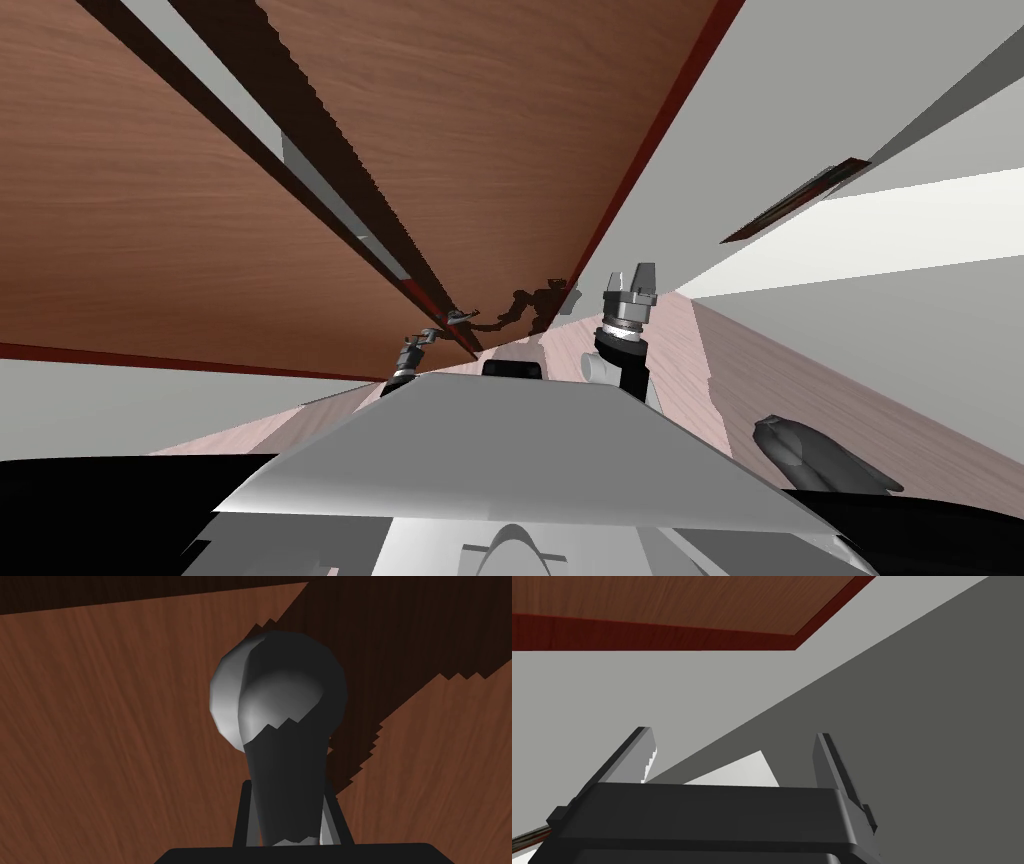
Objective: Pull the door open
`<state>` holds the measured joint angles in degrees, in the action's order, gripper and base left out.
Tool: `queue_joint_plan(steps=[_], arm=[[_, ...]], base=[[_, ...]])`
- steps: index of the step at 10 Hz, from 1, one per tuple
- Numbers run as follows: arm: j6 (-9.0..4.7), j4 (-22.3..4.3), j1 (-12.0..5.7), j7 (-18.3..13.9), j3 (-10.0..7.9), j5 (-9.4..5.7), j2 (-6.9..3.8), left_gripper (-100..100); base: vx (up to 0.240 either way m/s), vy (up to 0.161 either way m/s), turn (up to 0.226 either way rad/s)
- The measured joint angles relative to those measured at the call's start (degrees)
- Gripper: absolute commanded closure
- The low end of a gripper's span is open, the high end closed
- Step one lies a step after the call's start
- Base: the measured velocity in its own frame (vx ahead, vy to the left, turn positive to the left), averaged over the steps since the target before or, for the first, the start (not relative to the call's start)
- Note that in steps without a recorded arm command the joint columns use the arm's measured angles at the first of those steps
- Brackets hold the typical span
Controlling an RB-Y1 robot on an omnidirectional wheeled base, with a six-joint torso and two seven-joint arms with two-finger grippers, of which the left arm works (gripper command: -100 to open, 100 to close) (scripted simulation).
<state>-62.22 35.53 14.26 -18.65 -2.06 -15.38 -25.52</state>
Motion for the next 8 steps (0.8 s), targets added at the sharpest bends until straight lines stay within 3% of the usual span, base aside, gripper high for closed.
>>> queue_joint_plan(steps=[4,7,8], arm=[[0.06,0.0,0.04,0.1,0.20,0.13,0.17,100],[-1.67,1.3,1.61,-0.6,2.16,1.30,-0.24,100],[-2.99,0.7,1.88,-1.1,3.02,1.84,-0.56,100]], base=[[-0.036,0.017,-0.002],[-0.212,0.069,-0.056],[-0.223,0.049,-0.050]])
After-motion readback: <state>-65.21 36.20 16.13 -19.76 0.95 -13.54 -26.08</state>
